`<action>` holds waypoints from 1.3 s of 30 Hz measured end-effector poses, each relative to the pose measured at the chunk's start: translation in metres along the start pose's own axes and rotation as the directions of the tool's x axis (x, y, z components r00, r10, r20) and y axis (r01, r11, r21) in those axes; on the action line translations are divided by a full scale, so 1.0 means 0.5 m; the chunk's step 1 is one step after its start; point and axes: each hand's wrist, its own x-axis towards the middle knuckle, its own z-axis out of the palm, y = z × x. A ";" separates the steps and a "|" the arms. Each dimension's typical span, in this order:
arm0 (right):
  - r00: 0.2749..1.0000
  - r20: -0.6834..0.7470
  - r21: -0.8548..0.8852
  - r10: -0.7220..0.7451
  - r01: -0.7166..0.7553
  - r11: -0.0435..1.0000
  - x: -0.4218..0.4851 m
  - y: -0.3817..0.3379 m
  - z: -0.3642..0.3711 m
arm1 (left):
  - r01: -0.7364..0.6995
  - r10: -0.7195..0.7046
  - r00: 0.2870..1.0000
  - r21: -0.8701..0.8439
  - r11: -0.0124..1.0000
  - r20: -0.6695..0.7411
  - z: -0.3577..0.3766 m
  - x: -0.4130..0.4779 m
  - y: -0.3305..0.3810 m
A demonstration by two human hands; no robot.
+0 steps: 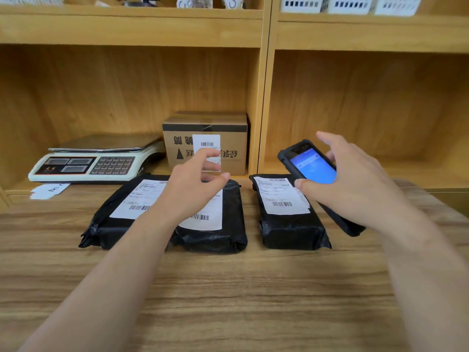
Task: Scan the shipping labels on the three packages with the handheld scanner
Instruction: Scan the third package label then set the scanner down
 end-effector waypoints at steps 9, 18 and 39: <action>0.998 -0.020 -0.032 0.063 -0.063 0.997 -0.043 0.082 -0.025 | -0.010 0.006 0.995 0.043 0.999 0.098 0.103 0.004 0.042; 0.998 -0.003 0.016 0.066 -0.066 0.998 -0.080 0.105 0.006 | 0.066 -0.102 0.965 0.153 0.986 0.242 0.184 0.038 0.031; 0.993 0.047 0.009 0.108 -0.109 0.994 -0.098 0.105 0.023 | 0.087 -0.125 0.962 0.159 0.983 0.245 0.226 0.046 0.006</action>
